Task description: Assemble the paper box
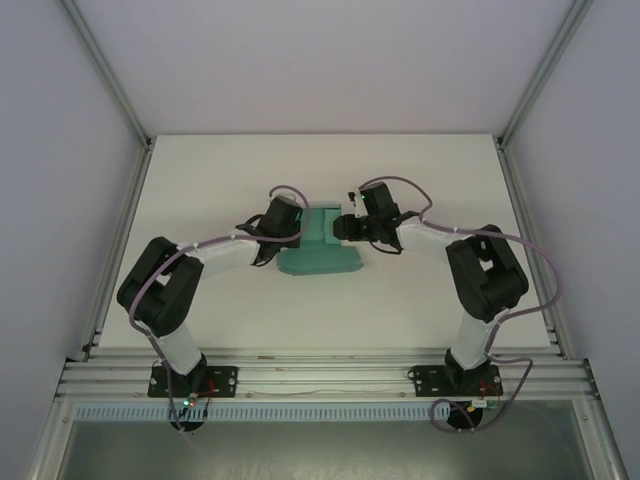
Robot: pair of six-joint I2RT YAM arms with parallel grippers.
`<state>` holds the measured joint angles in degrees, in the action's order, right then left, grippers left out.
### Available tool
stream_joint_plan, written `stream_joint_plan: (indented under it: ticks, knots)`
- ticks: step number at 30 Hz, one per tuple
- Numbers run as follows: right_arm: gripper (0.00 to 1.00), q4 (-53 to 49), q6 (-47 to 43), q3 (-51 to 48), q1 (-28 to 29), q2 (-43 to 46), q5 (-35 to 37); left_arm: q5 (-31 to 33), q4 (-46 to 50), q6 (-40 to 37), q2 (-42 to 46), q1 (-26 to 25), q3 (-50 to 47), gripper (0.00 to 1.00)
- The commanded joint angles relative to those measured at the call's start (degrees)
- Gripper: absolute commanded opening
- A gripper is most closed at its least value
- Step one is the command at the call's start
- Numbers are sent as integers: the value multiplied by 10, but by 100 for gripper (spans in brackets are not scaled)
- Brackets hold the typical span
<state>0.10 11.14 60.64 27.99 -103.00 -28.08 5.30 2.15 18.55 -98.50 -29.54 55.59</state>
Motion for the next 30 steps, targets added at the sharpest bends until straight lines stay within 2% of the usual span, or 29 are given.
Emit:
stream_joint_plan:
  ticks: [1, 7, 9, 12, 15, 19, 23, 30]
  knots:
    - [43, 60, 24, -4, 5, -21, -5, -15, 16, -1, -13, -17, 21, 0]
    - [43, 97, 32, -2, 4, -35, -49, -13, 28, 4, -28, -18, 31, 0]
    - [36, 86, 29, -1, 4, -35, -32, -10, 29, 4, -27, -19, 31, 0]
    - [35, 43, 23, 12, 5, -39, 24, -9, 33, 5, -24, -20, 34, 0]
    - [31, -12, 23, 31, 20, -52, 140, -4, 39, 11, -24, -22, 40, 0]
    - [18, -126, 56, 79, 53, -77, 350, 9, 67, 31, -24, -25, 55, 0]
    - [0, -237, 125, 127, 64, -103, 474, 20, 84, 51, -25, -25, 60, 0]
    - [0, -413, 225, 205, 68, -175, 635, 38, 102, 71, -30, -25, 66, 0]
